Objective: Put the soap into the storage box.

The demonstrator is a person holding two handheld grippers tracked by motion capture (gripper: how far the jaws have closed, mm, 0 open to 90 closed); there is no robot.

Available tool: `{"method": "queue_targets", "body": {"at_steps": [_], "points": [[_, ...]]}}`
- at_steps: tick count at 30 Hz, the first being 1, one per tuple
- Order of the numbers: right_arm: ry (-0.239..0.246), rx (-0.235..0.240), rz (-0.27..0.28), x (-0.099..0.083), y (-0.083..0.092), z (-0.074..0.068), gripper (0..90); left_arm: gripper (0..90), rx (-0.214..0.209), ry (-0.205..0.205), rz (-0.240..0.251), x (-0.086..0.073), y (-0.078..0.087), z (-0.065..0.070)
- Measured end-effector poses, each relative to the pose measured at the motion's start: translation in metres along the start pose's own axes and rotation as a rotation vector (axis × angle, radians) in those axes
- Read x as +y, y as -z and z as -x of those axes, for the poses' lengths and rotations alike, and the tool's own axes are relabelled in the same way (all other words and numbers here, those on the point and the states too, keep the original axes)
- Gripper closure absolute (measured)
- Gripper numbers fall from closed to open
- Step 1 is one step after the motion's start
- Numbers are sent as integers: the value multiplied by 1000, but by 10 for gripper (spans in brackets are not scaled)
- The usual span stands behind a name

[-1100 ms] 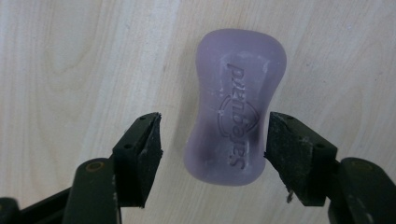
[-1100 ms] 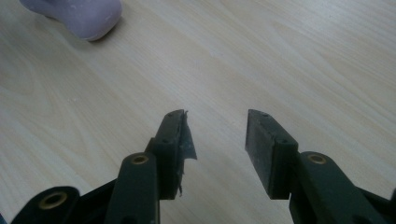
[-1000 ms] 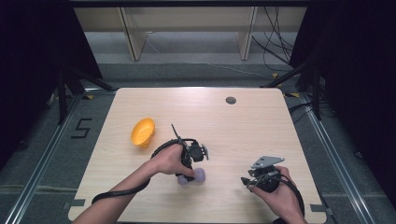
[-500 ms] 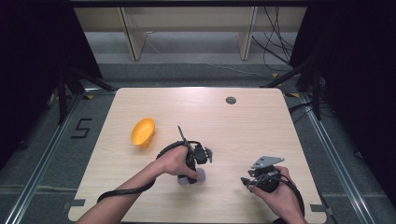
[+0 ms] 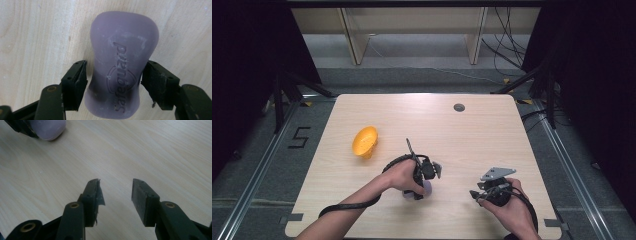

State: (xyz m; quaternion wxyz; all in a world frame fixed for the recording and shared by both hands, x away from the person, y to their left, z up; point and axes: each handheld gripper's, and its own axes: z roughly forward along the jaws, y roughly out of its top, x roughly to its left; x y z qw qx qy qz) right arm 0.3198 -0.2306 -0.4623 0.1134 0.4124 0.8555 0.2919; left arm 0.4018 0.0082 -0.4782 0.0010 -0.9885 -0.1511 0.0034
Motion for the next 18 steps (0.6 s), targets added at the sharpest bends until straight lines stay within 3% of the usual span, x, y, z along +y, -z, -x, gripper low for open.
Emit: {"method": "queue_targets", "body": {"at_steps": [12, 18], "points": [[-2, 0, -3, 0, 0, 0, 578, 426, -7, 22, -4, 0, -2, 0], [-2, 0, -2, 0, 0, 0, 577, 466, -13, 67, -19, 1, -1, 2]]}}
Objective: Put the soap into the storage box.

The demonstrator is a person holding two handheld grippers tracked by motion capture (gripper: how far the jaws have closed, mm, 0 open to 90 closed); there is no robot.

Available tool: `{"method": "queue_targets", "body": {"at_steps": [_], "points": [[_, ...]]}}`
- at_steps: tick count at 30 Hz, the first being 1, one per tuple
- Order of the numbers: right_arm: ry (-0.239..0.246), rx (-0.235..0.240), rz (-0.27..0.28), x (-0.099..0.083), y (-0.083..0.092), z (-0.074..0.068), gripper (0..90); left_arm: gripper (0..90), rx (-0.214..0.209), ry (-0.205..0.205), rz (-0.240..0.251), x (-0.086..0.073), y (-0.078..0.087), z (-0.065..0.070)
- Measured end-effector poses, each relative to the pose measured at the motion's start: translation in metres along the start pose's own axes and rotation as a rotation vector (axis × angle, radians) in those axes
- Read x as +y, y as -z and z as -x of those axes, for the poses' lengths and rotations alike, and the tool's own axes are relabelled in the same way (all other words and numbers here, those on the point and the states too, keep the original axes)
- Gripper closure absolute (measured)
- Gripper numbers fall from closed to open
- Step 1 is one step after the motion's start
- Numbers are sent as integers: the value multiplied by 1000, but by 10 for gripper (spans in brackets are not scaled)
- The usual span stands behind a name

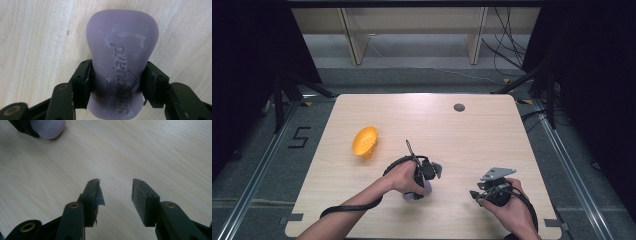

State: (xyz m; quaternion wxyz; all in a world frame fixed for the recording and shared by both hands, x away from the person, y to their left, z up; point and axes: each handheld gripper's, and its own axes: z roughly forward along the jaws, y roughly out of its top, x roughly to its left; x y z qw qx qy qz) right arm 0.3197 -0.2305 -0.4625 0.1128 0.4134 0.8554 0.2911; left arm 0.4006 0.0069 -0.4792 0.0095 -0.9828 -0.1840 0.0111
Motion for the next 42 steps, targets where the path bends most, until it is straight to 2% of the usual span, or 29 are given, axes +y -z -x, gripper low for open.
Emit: {"method": "queue_targets", "body": {"at_steps": [3, 8, 10, 12, 14, 15, 16, 17, 18, 20, 21, 22, 24, 26, 29, 31, 35, 42], "points": [[1, 0, 1, 0, 0, 0, 577, 471, -4, 43, 0, 0, 0, 1], [1, 1, 2, 0, 0, 0, 576, 474, 6, 68, 6, -1, 0, 1], [1, -1, 1, 0, 0, 0, 576, 475, -4, 91, 0, -1, 1, 1], [1, -2, 3, 0, 0, 0, 576, 476, -11, 144, 6, -1, 1, 1], [0, -2, 3, 0, 0, 0, 576, 476, -11, 154, 9, -1, 1, 0], [1, -2, 3, 0, 0, 0, 576, 477, -40, 244, 26, -3, 0, -2], [1, -2, 3, 0, 0, 0, 576, 477, -40, 244, 26, -3, 0, -2], [2, -3, 3, 0, 0, 0, 575, 477, -59, 276, 23, -3, 0, -3], [19, -6, 9, -1, 0, 1, 576, 478, -60, 267, 17, -4, 0, -5], [17, -5, 9, -1, 0, 1, 575, 478, -60, 313, 23, -5, 0, -6], [14, -12, 26, -1, -2, 1, 575, 478, -60, 313, 23, -5, 0, -6], [14, -12, 26, -1, -2, 1, 575, 478, -38, 306, 20, -6, 2, -7], [14, -11, 23, -1, -2, 1, 574, 479, -36, 332, 32, -7, 4, -7], [15, -11, 24, -1, -2, 1, 574, 480, -14, 334, 46, -8, 8, -7], [14, -11, 25, -1, -2, 1, 574, 482, -6, 343, 52, -10, 11, -8], [15, -12, 25, -1, -2, 1, 574, 483, 3, 356, 74, -13, 15, -8], [15, -11, 26, -1, -2, 1, 573, 484, 12, 362, 88, -16, 18, -10], [15, -11, 26, -1, -2, 1, 572, 486, 5, 414, 124, -24, 23, -15]]}}
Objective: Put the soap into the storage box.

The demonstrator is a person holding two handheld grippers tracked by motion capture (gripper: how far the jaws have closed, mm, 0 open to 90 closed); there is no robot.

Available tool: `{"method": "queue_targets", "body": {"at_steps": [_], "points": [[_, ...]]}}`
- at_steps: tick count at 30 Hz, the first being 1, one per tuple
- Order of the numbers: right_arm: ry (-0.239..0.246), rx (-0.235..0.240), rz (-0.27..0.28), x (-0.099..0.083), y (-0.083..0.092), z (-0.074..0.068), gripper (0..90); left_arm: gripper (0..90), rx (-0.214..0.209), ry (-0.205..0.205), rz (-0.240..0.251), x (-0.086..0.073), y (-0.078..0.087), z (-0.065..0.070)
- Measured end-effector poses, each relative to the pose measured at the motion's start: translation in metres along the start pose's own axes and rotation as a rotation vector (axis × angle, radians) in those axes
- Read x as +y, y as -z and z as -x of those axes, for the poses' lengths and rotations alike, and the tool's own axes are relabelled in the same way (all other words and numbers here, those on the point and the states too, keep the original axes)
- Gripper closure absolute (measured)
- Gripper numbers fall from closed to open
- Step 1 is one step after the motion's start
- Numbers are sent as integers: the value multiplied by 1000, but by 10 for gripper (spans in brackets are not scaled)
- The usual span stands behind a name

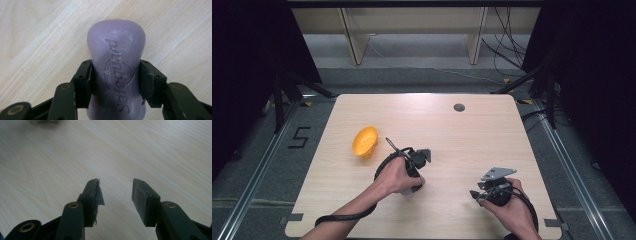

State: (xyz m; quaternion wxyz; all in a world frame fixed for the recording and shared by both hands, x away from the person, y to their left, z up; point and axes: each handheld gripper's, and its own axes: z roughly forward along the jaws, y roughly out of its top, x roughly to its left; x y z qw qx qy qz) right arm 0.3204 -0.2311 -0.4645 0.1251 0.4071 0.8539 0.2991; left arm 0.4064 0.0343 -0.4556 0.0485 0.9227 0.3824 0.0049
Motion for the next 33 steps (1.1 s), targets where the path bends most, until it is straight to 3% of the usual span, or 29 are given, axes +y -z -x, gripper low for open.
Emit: {"method": "queue_targets", "body": {"at_steps": [9, 21, 31, 32, 33], "points": [[1, 0, 1, 0, 0, 0, 572, 486, 21, 82, 35, -4, 6, -13], [0, 0, 1, 0, 0, 0, 572, 487, 4, 190, 77, -8, 16, -28], [-8, 5, -7, 1, 3, 1, 570, 487, -4, 234, 108, -12, 26, -41], [-18, 6, -9, 1, 3, 0, 570, 487, -10, 264, 121, -13, 26, -41], [-25, 7, 8, 1, 2, 0, 570, 487, -6, 245, 113, -13, 28, -44]]}}
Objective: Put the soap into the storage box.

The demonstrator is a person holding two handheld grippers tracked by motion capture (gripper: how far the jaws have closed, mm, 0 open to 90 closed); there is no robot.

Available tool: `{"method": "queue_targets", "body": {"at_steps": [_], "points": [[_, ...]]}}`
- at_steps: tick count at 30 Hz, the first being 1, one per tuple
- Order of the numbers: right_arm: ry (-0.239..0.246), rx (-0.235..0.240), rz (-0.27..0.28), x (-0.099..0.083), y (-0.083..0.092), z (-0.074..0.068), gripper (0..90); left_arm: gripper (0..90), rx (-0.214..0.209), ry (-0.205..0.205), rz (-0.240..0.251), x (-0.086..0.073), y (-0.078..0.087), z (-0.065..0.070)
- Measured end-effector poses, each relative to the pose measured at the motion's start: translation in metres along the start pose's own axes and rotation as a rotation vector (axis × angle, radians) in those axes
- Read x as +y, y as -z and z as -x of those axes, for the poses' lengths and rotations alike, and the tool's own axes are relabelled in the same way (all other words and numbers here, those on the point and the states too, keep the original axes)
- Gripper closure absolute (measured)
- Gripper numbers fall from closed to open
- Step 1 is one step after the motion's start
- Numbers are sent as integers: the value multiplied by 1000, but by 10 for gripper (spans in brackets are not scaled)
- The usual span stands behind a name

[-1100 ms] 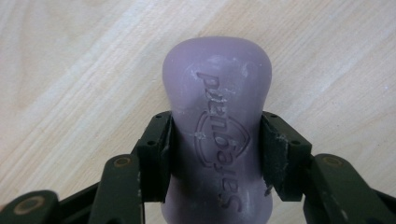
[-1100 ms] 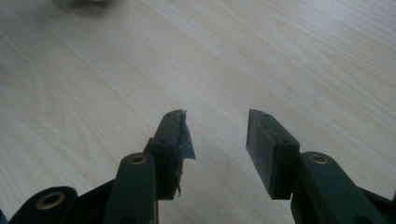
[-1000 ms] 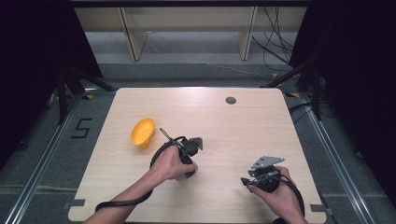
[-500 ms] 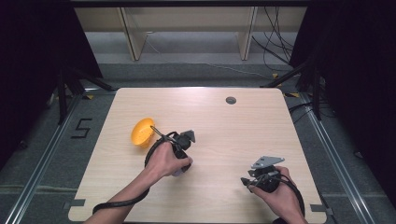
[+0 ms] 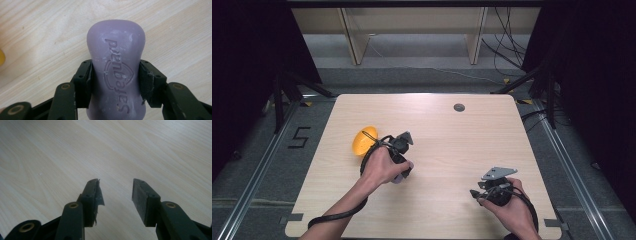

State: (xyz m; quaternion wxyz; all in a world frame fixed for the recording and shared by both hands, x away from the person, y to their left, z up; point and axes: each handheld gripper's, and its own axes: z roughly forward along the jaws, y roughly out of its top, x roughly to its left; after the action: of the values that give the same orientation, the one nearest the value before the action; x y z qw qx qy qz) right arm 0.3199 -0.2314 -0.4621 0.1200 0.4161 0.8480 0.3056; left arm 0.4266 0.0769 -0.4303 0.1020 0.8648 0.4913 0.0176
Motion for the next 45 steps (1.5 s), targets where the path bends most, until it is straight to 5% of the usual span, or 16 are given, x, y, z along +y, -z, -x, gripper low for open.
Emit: {"method": "queue_targets", "body": {"at_steps": [8, 10, 12, 13, 45], "points": [[-5, -4, 6, 0, 0, 0, 567, 487, 5, 56, 16, 2, 9, -10], [-6, -4, 6, 0, 1, 0, 567, 487, 5, 54, -8, 3, 12, -12], [-7, -4, 6, 0, 1, 0, 567, 487, 13, 65, 33, 2, 10, -14], [-7, -3, 7, 0, 1, 0, 567, 487, 14, 68, -3, 3, 14, -16], [-6, -3, -3, 1, 1, 1, 568, 487, 40, 193, 73, 11, 38, -56]]}}
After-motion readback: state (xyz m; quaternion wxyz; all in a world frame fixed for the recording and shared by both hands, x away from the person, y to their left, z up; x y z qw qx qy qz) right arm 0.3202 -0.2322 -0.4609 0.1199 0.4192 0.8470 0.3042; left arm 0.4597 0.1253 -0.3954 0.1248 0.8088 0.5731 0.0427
